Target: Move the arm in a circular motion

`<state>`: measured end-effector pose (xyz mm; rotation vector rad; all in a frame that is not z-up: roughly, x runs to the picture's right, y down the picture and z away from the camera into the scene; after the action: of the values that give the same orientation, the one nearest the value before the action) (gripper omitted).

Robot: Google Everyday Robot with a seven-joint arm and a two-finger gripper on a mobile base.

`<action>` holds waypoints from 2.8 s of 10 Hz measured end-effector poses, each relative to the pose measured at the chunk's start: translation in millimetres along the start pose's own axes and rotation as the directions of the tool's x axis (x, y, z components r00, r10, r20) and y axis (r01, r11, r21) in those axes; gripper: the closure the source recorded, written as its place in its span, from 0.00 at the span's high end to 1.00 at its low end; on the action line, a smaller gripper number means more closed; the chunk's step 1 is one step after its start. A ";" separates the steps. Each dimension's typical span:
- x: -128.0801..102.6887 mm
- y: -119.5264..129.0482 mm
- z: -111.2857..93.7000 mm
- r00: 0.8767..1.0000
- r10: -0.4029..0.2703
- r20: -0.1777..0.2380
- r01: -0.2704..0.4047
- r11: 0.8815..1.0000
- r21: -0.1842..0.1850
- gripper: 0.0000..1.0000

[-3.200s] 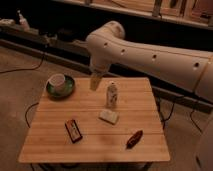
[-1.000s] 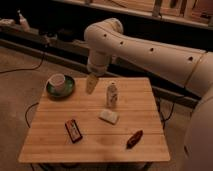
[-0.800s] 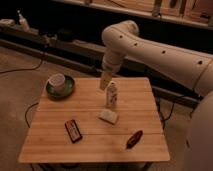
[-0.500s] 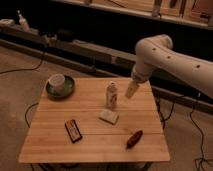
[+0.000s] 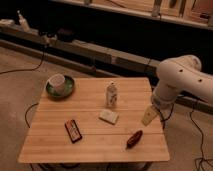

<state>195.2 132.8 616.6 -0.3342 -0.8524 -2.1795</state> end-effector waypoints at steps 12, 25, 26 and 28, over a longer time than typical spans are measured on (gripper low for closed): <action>220.5 4.4 -34.1 0.830 -0.486 -0.274 0.419 0.867 -0.269 0.80; 121.8 -107.9 -15.0 0.941 -0.327 -0.084 0.331 0.942 0.044 0.80; 155.0 -116.0 -31.2 0.917 -0.383 -0.114 0.386 0.923 0.002 0.80; 220.6 -110.6 -70.7 0.842 -0.504 -0.194 0.491 0.864 -0.113 0.80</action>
<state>-33.6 16.3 617.1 0.1218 -0.8151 -2.6659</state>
